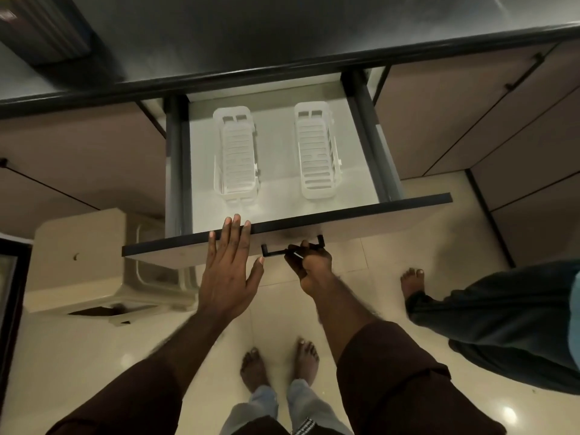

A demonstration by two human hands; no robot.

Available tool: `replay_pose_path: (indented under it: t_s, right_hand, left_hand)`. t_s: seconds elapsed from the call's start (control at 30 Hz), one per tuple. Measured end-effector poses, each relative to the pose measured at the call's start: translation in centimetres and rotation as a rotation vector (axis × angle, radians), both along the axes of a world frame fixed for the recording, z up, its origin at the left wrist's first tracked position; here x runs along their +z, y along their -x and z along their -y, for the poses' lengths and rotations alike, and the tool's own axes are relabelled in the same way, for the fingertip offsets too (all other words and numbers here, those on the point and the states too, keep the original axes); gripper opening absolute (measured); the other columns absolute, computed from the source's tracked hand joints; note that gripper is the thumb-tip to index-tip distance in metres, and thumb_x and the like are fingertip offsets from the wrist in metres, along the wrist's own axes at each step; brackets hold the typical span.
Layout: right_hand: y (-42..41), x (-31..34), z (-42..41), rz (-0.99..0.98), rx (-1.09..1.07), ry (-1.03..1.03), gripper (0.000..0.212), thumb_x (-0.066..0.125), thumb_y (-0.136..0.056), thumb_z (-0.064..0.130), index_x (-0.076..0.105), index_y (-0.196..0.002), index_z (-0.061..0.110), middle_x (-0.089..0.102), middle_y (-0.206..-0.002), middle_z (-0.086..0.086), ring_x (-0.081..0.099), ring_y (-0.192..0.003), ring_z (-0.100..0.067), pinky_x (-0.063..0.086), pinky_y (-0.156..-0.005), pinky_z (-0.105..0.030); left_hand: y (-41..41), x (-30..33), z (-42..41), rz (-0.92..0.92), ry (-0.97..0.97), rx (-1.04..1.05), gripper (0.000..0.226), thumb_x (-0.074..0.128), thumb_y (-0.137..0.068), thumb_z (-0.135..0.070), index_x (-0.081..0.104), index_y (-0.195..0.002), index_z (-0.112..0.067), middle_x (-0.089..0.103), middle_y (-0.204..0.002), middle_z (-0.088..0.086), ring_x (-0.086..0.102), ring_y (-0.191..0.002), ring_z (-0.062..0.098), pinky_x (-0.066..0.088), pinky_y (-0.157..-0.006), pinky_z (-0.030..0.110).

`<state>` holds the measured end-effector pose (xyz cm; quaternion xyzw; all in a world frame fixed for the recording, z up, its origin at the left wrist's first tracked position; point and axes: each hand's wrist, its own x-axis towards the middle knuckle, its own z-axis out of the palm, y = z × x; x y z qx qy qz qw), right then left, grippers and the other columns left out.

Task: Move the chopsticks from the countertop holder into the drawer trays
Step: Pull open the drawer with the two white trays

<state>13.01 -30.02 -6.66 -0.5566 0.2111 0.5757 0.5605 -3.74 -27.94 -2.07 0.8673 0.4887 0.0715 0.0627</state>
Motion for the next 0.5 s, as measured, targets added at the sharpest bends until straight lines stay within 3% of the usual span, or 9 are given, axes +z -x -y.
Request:
replay_pose_path:
  t_s: [0.13,0.27,0.43,0.5]
  right_hand:
    - [-0.4,0.4,0.4,0.039,0.136,0.068,0.015,0.057,-0.097,0.016,0.058,-0.108,0.006,0.069,-0.1,-0.017,0.068,-0.093,-0.031,0.059,-0.084,-0.042]
    - [-0.8,1.4,1.6,0.229,0.424,0.147,0.018,0.057,-0.097,0.024,0.059,-0.108,0.009,0.071,-0.101,-0.014,0.069,-0.093,-0.028,0.059,-0.083,-0.041]
    - [-0.8,5.4,2.3,0.776,0.795,0.035,0.023,0.059,-0.094,0.033,0.062,-0.106,0.013,0.068,-0.094,-0.001,0.066,-0.086,-0.017,0.059,-0.078,-0.037]
    - [-0.8,8.2,2.2,1.033,0.955,-0.031,0.019,0.058,-0.095,0.036,0.061,-0.101,0.017,0.062,-0.086,0.007,0.06,-0.08,-0.006,0.053,-0.068,-0.024]
  left_hand:
    - [-0.1,0.3,0.0,-0.026,-0.004,0.02,0.069,0.032,-0.098,-0.045,0.016,-0.156,-0.01,0.011,-0.164,0.01,-0.01,-0.152,0.013,-0.01,-0.122,0.034]
    - [0.0,0.7,0.2,-0.03,-0.004,0.044,0.069,0.029,-0.098,-0.048,0.014,-0.155,-0.012,0.01,-0.163,0.009,-0.013,-0.151,0.011,-0.013,-0.121,0.032]
    - [0.0,2.0,0.4,0.03,-0.03,0.038,0.068,0.026,-0.099,-0.05,0.012,-0.155,-0.014,0.012,-0.163,0.008,-0.006,-0.152,0.015,-0.01,-0.122,0.034]
    - [0.2,3.0,0.3,0.061,-0.047,0.037,0.067,0.028,-0.099,-0.049,0.017,-0.155,-0.014,0.013,-0.163,0.008,0.002,-0.152,0.019,-0.009,-0.122,0.035]
